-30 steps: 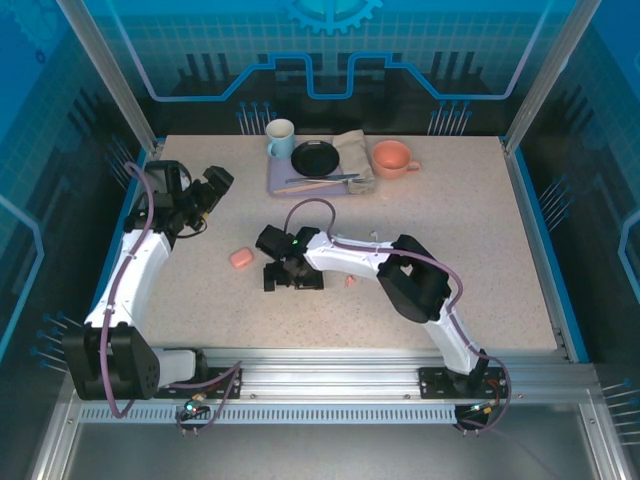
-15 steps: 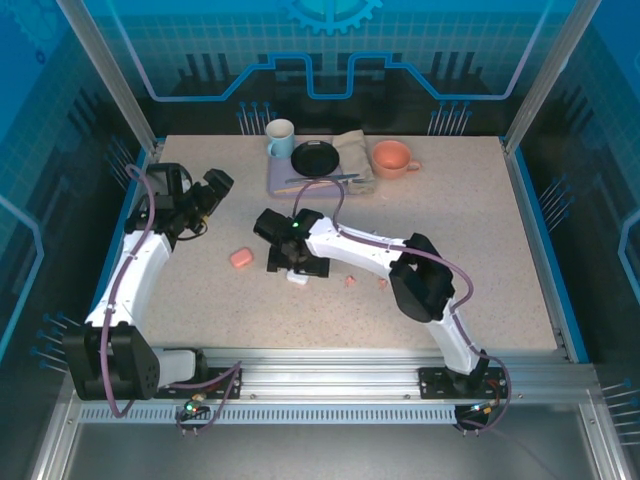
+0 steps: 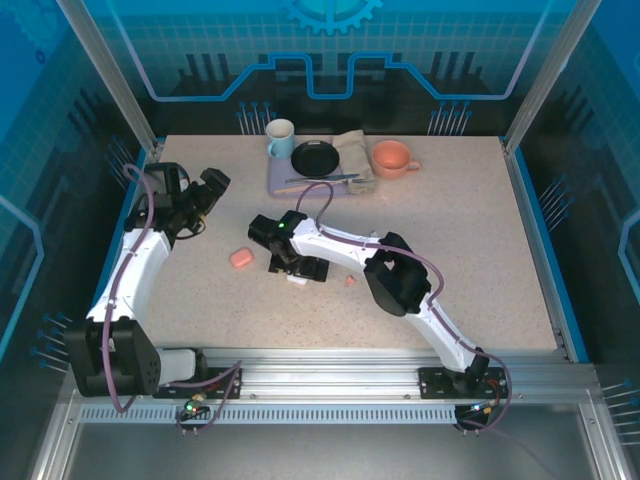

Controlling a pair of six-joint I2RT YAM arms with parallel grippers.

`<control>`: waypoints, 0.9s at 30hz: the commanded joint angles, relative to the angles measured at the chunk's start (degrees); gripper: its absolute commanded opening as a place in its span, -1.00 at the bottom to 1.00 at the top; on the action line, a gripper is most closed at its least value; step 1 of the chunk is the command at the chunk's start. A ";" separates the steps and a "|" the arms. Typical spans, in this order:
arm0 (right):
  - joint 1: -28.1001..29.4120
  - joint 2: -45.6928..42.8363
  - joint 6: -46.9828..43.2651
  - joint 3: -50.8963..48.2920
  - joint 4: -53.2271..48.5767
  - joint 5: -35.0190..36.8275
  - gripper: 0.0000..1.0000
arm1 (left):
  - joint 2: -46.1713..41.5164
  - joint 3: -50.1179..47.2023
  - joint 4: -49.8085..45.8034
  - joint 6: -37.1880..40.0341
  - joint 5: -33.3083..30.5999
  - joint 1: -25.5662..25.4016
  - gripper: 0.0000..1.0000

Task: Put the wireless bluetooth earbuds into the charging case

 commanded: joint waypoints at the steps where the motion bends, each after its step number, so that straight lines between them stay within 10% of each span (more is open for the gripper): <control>1: -0.51 1.40 0.70 1.73 -1.35 -0.04 0.89 | 0.56 -0.95 1.07 -0.70 0.77 1.05 0.98; 27: -1.06 3.64 0.62 1.40 2.04 -3.21 0.61 | 1.08 -1.51 2.27 -0.53 1.70 1.47 0.98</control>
